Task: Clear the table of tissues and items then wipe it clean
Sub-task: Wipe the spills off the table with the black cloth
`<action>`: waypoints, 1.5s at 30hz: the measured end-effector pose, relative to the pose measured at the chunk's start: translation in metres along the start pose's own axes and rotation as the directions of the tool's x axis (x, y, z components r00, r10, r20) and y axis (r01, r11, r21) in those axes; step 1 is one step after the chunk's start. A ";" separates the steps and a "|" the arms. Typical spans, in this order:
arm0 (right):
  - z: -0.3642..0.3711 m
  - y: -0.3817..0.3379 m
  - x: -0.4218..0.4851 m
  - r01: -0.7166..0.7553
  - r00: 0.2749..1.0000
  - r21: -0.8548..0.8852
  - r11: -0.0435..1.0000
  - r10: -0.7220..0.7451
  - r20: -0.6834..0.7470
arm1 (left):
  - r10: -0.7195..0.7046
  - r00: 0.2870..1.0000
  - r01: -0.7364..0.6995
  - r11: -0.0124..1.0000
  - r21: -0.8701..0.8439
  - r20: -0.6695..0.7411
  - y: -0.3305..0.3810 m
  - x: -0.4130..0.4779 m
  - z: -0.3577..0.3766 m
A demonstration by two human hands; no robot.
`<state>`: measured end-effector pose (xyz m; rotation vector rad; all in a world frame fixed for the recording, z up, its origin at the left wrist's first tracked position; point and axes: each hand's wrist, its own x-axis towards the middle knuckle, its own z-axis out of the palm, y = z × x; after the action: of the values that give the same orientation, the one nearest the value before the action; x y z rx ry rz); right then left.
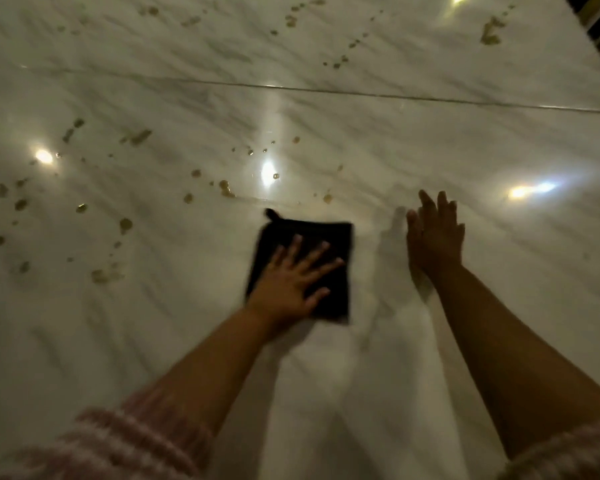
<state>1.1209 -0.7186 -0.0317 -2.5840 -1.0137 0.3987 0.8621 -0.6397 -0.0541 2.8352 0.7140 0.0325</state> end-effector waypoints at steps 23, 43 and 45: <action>0.022 -0.012 0.051 -0.042 0.998 -0.247 0.968 0.028 -0.060 | -0.785 0.616 0.787 0.609 -0.093 0.070 -0.203 0.114 -0.061; 0.025 -0.010 0.055 -0.047 0.996 -0.190 0.981 0.031 -0.084 | -0.644 0.761 0.648 0.758 -0.073 0.072 -0.162 0.254 -0.058; 0.024 -0.010 0.055 -0.047 0.995 -0.154 0.987 0.032 -0.099 | -0.511 0.857 0.514 0.856 -0.053 0.063 -0.116 0.270 -0.048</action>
<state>1.1452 -0.6685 -0.0570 -2.7365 -0.9975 0.2095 1.0423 -0.4033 -0.0405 2.4773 1.4037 -0.0938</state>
